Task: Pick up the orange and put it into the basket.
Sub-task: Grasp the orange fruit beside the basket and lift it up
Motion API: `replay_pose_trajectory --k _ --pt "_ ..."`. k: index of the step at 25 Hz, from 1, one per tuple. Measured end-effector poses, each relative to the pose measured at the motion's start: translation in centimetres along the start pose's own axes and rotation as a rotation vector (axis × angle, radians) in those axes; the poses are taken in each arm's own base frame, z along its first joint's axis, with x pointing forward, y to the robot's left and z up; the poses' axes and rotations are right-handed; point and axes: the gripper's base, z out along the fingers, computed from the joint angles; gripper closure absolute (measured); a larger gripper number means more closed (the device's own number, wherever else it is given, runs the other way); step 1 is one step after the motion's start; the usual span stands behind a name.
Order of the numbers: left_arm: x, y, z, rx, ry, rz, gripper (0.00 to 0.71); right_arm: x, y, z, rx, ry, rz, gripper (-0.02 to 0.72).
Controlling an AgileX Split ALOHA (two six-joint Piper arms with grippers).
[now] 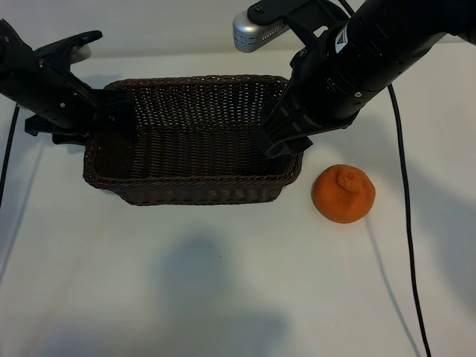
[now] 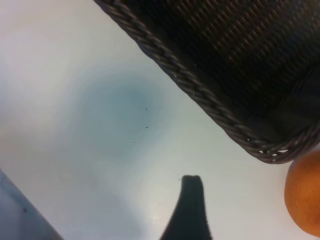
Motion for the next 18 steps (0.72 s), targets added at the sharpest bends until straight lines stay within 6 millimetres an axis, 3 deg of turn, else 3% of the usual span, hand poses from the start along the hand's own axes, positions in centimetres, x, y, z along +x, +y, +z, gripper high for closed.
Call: replay_pose_trajectory --k 9,18 --pt "0.0 -0.3 -1.6 -0.015 -0.006 0.013 0.086 0.0 0.0 0.0 0.000 0.000 0.000 0.110" --pt "0.1 -1.2 -6.6 -0.039 -0.060 0.058 0.108 0.0 0.3 0.0 -0.030 -0.003 0.038 0.110"
